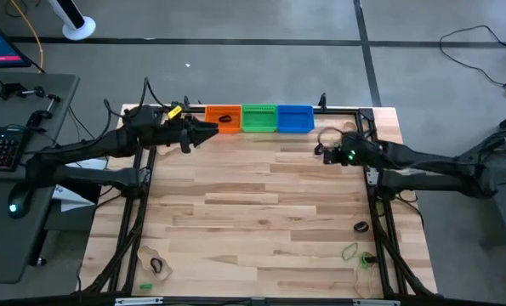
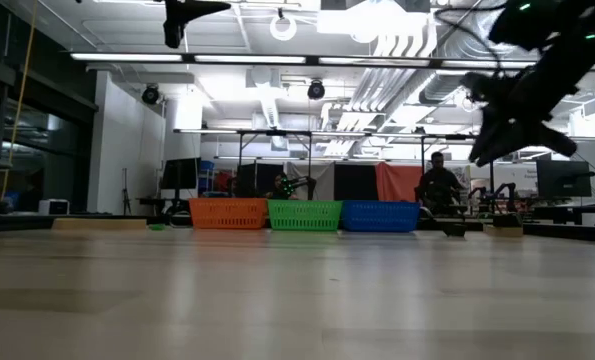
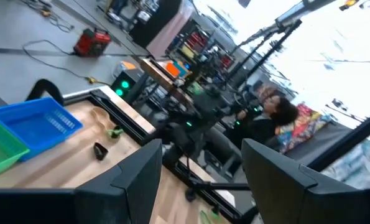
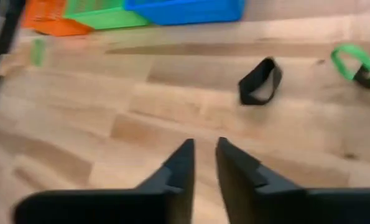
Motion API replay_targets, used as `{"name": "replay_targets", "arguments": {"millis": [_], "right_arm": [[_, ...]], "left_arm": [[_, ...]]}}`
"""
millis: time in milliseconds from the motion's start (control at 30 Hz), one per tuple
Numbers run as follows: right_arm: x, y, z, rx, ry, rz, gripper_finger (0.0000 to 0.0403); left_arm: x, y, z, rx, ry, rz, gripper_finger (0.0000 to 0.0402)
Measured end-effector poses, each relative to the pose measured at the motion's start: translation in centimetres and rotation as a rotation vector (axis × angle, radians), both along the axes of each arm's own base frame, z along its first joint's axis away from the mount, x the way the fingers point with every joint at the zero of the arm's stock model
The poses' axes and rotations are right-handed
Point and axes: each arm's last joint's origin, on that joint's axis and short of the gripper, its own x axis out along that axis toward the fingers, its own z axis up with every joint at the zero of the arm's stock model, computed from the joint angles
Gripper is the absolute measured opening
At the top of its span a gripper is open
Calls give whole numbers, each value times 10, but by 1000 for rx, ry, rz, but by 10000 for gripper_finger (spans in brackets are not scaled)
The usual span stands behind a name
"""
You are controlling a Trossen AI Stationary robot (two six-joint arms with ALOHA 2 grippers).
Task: Sort rubber bands into baskets
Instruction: Put the black rubber band into the orange basket
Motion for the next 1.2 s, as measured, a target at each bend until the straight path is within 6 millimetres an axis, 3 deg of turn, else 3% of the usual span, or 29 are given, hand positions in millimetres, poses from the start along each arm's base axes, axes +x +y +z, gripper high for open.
{"name": "replay_targets", "arguments": {"millis": [167, 267, 567, 867, 1200], "right_arm": [[19, -37, -10, 120, 97, -86, 170], [32, -60, -16, 206, 102, -137, 207], [71, -107, -27, 296, 320, -145, 220], [85, -111, -50, 436, 606, -165, 220], [91, -114, -64, 444, 528, -202, 220]], "left_arm": [[-3, 4, 0, 10, 1, -47, 213], [-3, 5, 0, 37, 5, -78, 213], [-5, 8, 0, 52, 5, -149, 213], [-5, 8, 0, 97, 13, -160, 213], [-5, 8, 0, 121, 16, -161, 213]]}}
